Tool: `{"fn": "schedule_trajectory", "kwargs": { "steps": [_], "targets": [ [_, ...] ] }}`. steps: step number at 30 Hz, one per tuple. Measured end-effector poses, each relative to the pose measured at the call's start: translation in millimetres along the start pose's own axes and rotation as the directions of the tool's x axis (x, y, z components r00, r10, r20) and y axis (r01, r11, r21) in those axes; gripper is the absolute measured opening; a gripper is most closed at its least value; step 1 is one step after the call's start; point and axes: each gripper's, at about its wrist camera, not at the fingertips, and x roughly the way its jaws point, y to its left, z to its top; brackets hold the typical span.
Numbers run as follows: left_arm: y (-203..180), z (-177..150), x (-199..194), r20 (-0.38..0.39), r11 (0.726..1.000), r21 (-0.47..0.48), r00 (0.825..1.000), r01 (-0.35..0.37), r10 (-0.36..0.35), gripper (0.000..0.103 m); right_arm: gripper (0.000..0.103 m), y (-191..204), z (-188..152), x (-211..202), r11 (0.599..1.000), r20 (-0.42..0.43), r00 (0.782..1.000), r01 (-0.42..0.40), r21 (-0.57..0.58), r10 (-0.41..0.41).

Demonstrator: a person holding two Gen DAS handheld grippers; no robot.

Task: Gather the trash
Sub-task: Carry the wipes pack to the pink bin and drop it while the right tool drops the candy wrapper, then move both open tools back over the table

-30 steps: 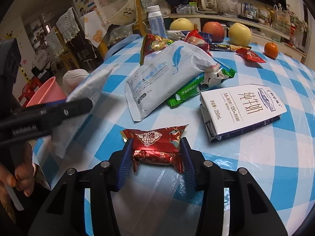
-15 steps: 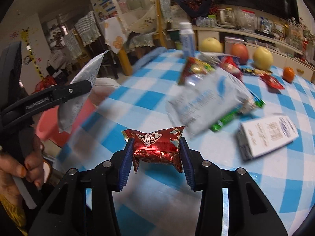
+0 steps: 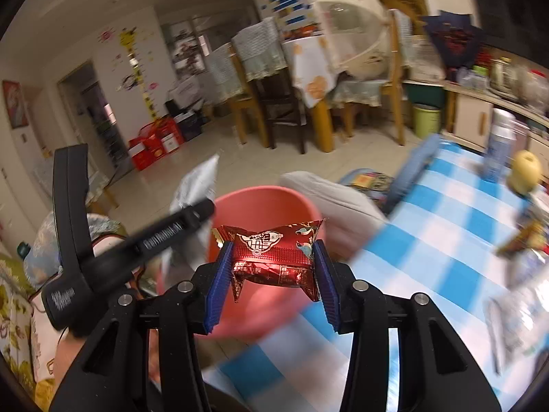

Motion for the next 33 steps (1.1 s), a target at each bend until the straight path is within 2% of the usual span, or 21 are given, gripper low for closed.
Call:
{"fn": "schedule_trajectory", "kwargs": {
  "steps": [3, 5, 7, 10, 13, 17, 24, 29, 33],
  "targets": [
    [14, 1, 7, -0.01, 0.998, -0.024, 0.999, -0.053, 0.052, 0.081, 0.058, 12, 4, 33, 1.0, -0.047, 0.999, -0.013, -0.019, 0.013],
    [22, 0, 9, -0.005, 0.997, -0.04, 0.998, -0.065, 0.065, 0.088, 0.069, 15, 1, 42, 1.0, -0.05, 0.999, 0.001, -0.001, -0.002],
    [23, -2, 7, 0.016, 0.998, -0.03, 0.999, -0.051, 0.052, 0.09, 0.077, 13, -4, 39, 0.999, -0.044, 0.999, 0.013, 0.031, -0.012],
    [18, -4, 6, 0.066, 1.0, 0.019, 0.998, -0.025, 0.024, 0.093, 0.09, 6, -12, 22, 0.996, -0.006, 0.997, 0.072, 0.043, -0.072],
    [8, -8, 1, 0.096, 0.997, 0.07, 0.995, 0.028, -0.034, 0.094, 0.091, 0, -20, 5, 0.99, 0.009, 0.992, 0.128, 0.059, -0.129],
    [-13, -16, -6, 0.1, 0.981, 0.168, 0.989, 0.092, -0.11, 0.094, 0.093, -23, -33, -19, 0.977, -0.007, 0.984, 0.176, 0.117, -0.177],
    [-62, -39, -21, 0.094, 0.926, 0.356, 0.981, 0.127, -0.171, 0.094, 0.094, -51, -60, -58, 0.964, -0.033, 0.973, 0.229, 0.137, -0.227],
    [-83, -49, -27, 0.071, 0.901, 0.407, 0.977, 0.154, -0.199, 0.094, 0.094, -56, -79, -83, 0.956, -0.026, 0.962, 0.275, 0.105, -0.273],
    [-92, -55, -26, 0.03, 0.894, 0.404, 0.974, 0.192, -0.222, 0.094, 0.095, -67, -89, -101, 0.949, -0.009, 0.957, 0.29, 0.125, -0.291]
  ]
}}
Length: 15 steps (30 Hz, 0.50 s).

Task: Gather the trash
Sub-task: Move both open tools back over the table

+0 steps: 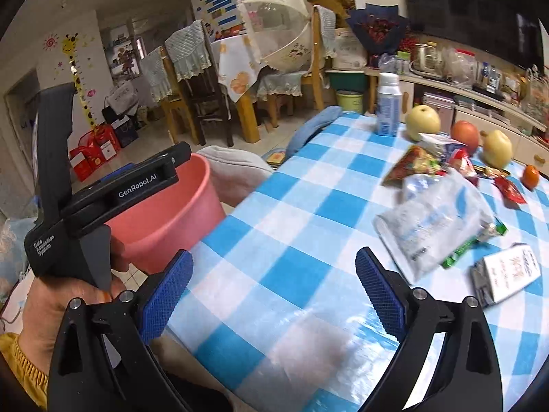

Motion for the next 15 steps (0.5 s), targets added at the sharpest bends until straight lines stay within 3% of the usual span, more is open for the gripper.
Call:
{"fn": "schedule_trajectory", "kwargs": {
  "steps": [6, 15],
  "targets": [
    [-19, -8, 4, -0.045, 0.998, 0.021, 0.997, 0.06, -0.059, 0.094, 0.097, -25, -7, -18, 0.998, 0.038, 0.999, -0.001, 0.056, -0.001],
    [-69, -22, 5, -0.051, 0.977, 0.17, 0.992, 0.125, -0.118, 0.094, 0.097, -54, -17, -40, 0.999, 0.085, 0.996, -0.003, 0.054, -0.001]
  ]
}}
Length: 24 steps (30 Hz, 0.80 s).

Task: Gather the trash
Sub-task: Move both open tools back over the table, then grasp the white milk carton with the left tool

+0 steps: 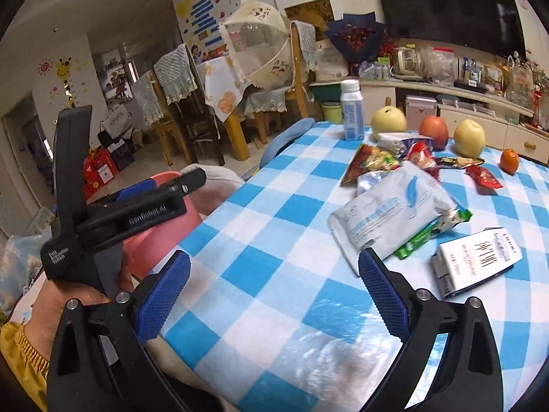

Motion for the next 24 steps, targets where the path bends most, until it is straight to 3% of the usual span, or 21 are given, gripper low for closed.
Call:
{"fn": "schedule_trajectory", "kwargs": {
  "steps": [6, 14, 24],
  "targets": [
    [-35, 2, 4, 0.001, 0.995, 0.095, 1.0, 0.02, -0.02, 0.094, 0.098, -24, -3, -15, 1.0, 0.041, 0.999, -0.001, 0.002, 0.001],
    [-75, -2, 11, -0.036, 0.98, 0.164, 0.993, 0.116, -0.111, 0.094, 0.098, -60, -7, -33, 0.999, 0.033, 0.999, -0.008, 0.043, 0.006],
    [-135, -16, 22, -0.111, 0.929, 0.298, 0.975, 0.219, -0.194, 0.094, 0.098, -124, -8, -59, 0.987, 0.015, 0.997, 0.077, 0.144, -0.08]
  ]
}}
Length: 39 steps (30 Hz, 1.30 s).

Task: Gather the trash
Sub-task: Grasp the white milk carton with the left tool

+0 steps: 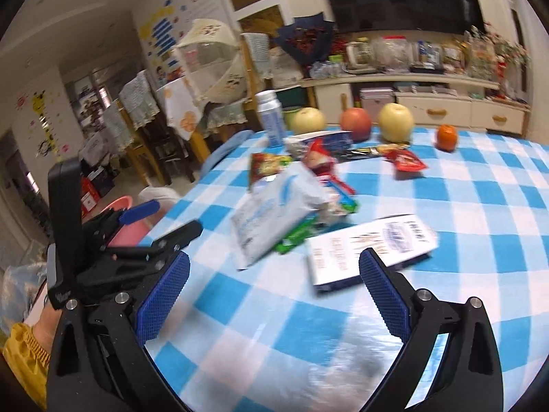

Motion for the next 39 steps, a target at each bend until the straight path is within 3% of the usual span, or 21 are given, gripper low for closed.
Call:
{"fn": "schedule_trajectory", "kwargs": {
  "steps": [10, 15, 20, 31, 33, 34, 35, 39],
  "targets": [
    [-51, 8, 10, -0.009, 0.984, 0.1, 0.989, 0.145, -0.145, 0.094, 0.098, -76, 15, -19, 0.985, 0.01, 0.997, 0.079, 0.153, -0.082],
    [-89, 13, 15, -0.019, 0.952, 0.195, 0.971, 0.237, -0.238, 0.094, 0.098, -119, 22, -21, 0.954, 0.008, 0.99, 0.136, 0.269, -0.143],
    [-125, 21, 36, -0.084, 0.907, 0.298, 0.954, 0.298, -0.286, 0.094, 0.098, -155, 30, -11, 0.917, 0.005, 0.994, 0.102, 0.387, -0.112],
    [-153, 32, 84, -0.235, 0.854, 0.328, 0.911, 0.403, -0.339, 0.092, 0.098, -178, 56, 45, 0.923, -0.054, 0.997, 0.074, 0.377, -0.058],
    [-157, 31, 89, -0.255, 0.851, 0.326, 0.905, 0.412, -0.341, 0.087, 0.098, -179, 61, 58, 0.928, -0.07, 0.996, 0.072, 0.366, -0.05],
    [-158, 31, 91, -0.261, 0.851, 0.323, 0.903, 0.414, -0.34, 0.077, 0.098, -179, 64, 63, 0.93, -0.076, 0.996, 0.07, 0.36, -0.046],
    [-159, 31, 93, -0.264, 0.856, 0.32, 0.906, 0.405, -0.329, 0.074, 0.098, -179, 68, 69, 0.934, -0.082, 0.996, 0.07, 0.349, -0.044],
    [-159, 30, 98, -0.268, 0.869, 0.306, 0.911, 0.389, -0.313, 0.07, 0.098, -179, 83, 89, 0.954, -0.102, 0.991, 0.117, 0.277, -0.092]
  ]
}}
